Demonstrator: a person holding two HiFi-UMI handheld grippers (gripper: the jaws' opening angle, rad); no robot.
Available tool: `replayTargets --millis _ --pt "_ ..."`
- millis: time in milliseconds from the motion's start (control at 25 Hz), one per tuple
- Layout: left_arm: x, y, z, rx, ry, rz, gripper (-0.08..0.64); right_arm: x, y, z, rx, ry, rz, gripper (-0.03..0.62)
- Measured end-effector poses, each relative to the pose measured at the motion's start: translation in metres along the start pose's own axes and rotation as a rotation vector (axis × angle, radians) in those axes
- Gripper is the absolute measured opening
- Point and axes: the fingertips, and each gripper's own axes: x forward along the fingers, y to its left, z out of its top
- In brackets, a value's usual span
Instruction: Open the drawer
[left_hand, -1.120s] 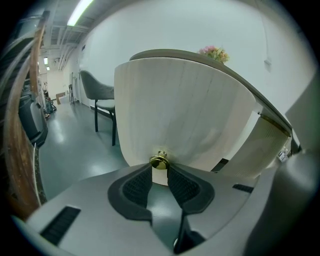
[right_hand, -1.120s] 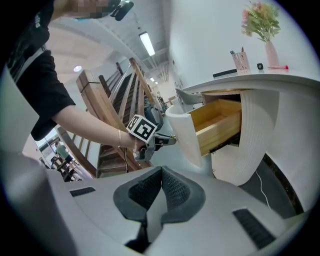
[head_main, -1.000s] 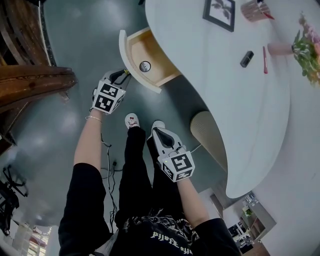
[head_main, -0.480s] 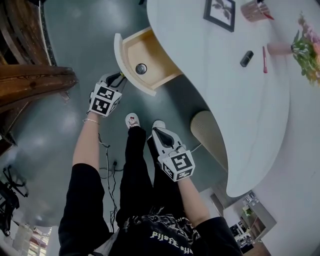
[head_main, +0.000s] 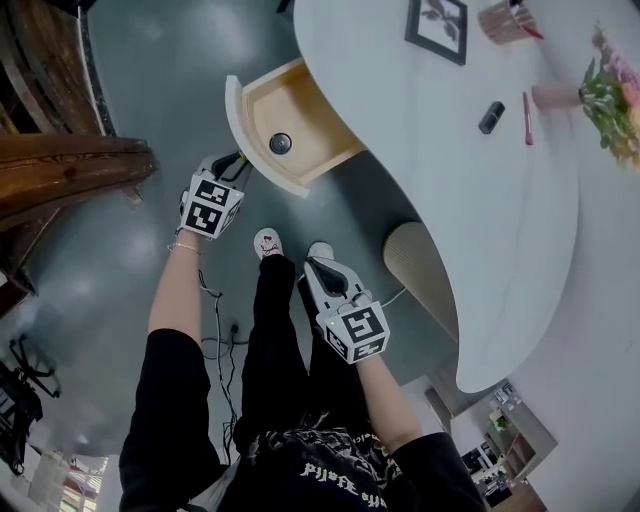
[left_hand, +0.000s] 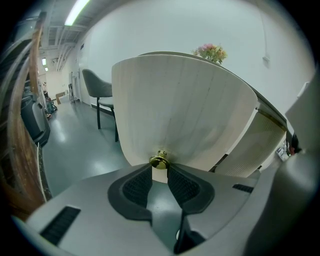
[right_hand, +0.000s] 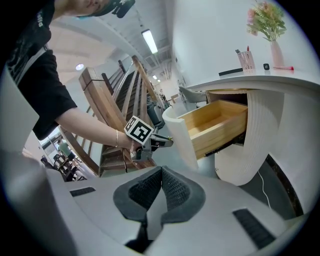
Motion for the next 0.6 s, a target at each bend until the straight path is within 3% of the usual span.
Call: replayTargets --millis 600 --pt "-0.008 0.0041 -0.0083 -0.008 0.005 0.008 0.106 0.0098 0.008 0.0006 0.016 0.008 0.003 0.027"
